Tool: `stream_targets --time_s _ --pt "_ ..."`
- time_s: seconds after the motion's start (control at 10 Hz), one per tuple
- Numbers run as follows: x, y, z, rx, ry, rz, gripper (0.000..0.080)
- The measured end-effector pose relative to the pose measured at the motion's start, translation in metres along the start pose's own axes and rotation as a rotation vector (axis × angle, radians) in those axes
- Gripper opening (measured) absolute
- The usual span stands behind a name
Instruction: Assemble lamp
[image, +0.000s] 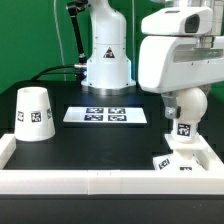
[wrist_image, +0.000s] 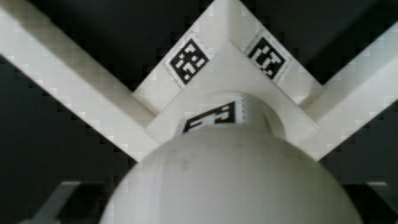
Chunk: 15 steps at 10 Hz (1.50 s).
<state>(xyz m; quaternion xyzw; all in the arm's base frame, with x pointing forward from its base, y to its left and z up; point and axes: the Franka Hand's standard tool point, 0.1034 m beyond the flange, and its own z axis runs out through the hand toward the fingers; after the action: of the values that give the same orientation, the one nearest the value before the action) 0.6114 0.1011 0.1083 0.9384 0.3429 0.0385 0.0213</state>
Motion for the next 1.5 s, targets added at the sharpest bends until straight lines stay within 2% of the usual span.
stream_targets --time_s 0.1,0.7,1.1,1.4,1.5 --pt "0.0 0.0 0.0 0.001 -0.004 0.123 0.0576" --pt "0.0 0.002 0.0 0.0 -0.003 0.489 0.0576" --pt "-0.002 0.001 0.0 -0.002 -0.008 0.947 0.0576" --pt "-0.004 -0.006 0.002 0.022 -0.042 1.254 0.0576" --pt "-0.005 -0.008 0.002 0.039 -0.067 1.408 0.0576"
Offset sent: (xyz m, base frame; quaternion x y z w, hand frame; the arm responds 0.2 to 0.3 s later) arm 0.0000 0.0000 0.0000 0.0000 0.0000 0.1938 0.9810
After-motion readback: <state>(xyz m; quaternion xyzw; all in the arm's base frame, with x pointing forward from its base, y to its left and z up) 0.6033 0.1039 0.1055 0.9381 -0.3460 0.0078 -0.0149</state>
